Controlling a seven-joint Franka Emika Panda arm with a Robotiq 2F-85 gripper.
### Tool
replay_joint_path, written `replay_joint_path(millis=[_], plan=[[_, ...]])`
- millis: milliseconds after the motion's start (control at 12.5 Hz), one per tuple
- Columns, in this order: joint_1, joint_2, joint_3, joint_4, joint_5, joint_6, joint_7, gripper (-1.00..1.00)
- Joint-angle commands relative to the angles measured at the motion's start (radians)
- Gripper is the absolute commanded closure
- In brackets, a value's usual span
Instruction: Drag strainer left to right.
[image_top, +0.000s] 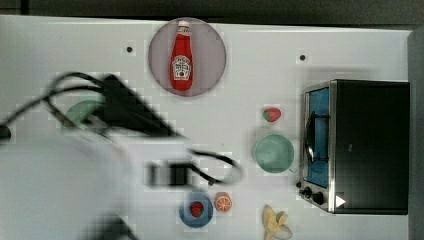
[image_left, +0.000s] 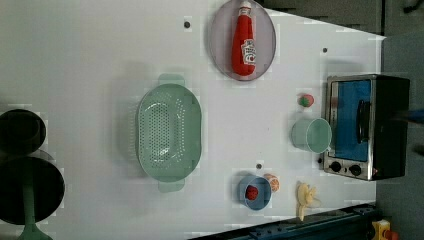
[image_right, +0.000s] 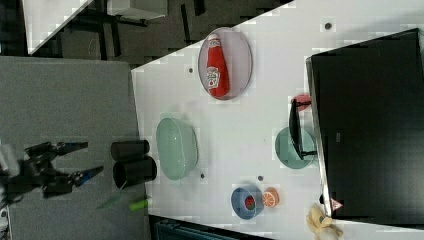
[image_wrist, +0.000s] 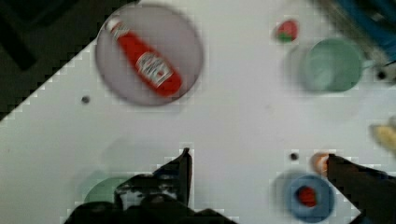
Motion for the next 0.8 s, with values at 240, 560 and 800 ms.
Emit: replay_joint_path(millis=[240, 560, 800], plan=[[0.017, 0.207, 0.204, -0.069, 0.010, 0.068, 0.453, -1.00], [0.019, 0.375, 0.291, -0.103, 0.008, 0.242, 0.767, -1.00], [0.031, 0.494, 0.302, -0.139, 0.006, 0.386, 0.938, -1.00]])
